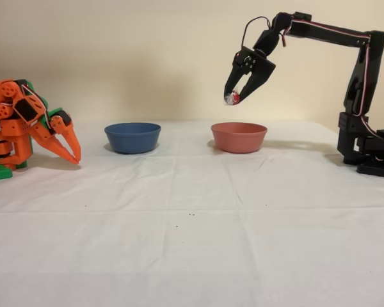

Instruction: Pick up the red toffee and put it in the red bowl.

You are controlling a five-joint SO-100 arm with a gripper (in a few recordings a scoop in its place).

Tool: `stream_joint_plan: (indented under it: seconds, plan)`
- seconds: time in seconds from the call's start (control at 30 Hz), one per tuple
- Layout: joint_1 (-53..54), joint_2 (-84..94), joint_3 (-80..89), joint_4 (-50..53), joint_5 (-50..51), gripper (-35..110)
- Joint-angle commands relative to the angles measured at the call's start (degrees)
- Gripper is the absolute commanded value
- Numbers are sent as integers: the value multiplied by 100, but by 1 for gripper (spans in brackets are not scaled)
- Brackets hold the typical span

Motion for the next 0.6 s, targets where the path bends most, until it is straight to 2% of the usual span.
stream_joint_plan:
  seconds: [0.0,0.27,0.57]
  plan:
    - [633,589,-35,-114,-202,10]
    - [1679,554,457,-501,-527,9]
    - [2109,53,571,-624,-352,9]
